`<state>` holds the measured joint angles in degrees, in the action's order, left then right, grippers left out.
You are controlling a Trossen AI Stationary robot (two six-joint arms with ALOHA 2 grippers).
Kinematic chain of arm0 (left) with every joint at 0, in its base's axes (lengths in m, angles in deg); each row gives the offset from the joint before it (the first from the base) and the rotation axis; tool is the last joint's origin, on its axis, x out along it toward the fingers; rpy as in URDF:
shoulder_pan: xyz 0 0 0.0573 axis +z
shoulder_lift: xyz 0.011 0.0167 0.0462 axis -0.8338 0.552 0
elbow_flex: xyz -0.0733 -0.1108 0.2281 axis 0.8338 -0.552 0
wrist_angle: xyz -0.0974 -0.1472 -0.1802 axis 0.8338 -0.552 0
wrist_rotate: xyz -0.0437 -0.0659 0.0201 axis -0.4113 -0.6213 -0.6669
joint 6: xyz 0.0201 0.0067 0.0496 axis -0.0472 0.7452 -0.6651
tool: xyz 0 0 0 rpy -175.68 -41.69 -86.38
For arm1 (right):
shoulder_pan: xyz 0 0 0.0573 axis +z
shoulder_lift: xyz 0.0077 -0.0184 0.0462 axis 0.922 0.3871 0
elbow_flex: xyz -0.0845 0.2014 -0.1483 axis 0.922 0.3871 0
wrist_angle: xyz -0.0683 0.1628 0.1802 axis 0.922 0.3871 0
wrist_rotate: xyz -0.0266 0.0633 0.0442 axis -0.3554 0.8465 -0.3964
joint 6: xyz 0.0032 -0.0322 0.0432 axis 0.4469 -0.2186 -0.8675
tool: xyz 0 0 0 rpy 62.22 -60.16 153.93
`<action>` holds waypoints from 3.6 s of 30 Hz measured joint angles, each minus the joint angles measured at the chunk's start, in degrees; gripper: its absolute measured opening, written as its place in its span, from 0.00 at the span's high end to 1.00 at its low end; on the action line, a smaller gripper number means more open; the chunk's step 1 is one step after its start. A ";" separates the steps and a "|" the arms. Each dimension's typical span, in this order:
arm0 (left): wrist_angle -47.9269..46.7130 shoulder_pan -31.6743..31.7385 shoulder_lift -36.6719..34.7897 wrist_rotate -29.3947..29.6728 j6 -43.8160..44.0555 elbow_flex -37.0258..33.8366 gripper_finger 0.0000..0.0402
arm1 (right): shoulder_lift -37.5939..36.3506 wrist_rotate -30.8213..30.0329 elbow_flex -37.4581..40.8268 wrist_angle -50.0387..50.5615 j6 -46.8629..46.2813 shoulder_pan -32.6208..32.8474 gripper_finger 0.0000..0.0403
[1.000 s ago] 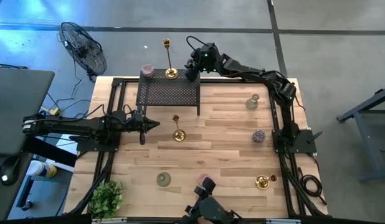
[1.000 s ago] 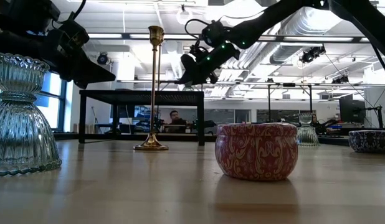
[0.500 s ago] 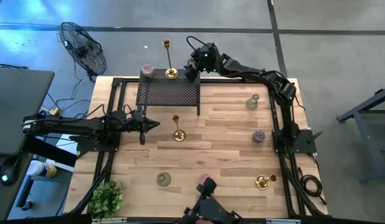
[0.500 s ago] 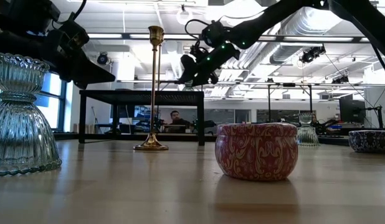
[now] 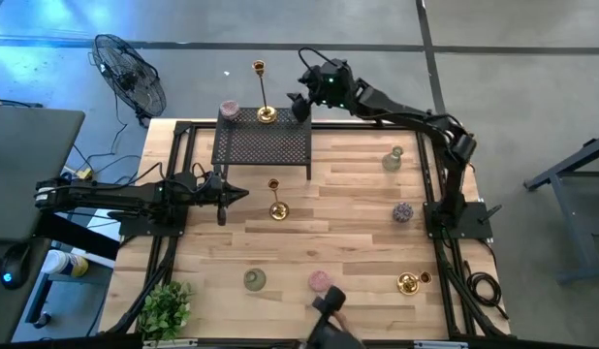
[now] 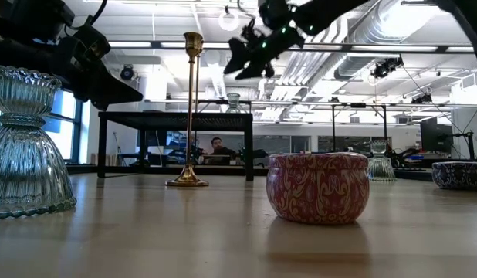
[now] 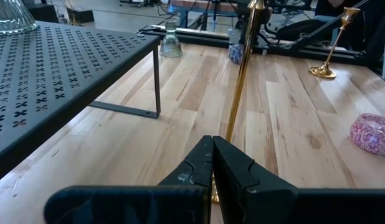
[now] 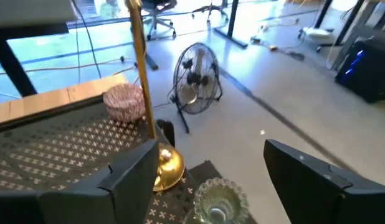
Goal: Pick & Place candle stick holders
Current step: Put the left gold candle holder on the shelf aligned with the other gold candle holder
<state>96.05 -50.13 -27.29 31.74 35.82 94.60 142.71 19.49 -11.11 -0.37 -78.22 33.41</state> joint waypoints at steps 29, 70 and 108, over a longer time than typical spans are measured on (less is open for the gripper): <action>1.18 -0.63 4.01 -8.61 2.51 0.00 0.99 | -31.00 -15.91 66.32 -50.62 -0.58 27.28 0.99; 26.46 -11.99 42.38 19.60 7.29 17.59 0.56 | -31.46 -21.20 69.13 -54.30 2.15 30.13 1.00; -8.99 13.99 20.93 5.62 -4.14 40.89 0.96 | -31.42 -21.24 69.13 -53.14 2.14 30.10 0.99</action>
<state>87.06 -36.14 -6.36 37.36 31.68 135.49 111.29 -1.75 58.02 -53.51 -76.08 63.50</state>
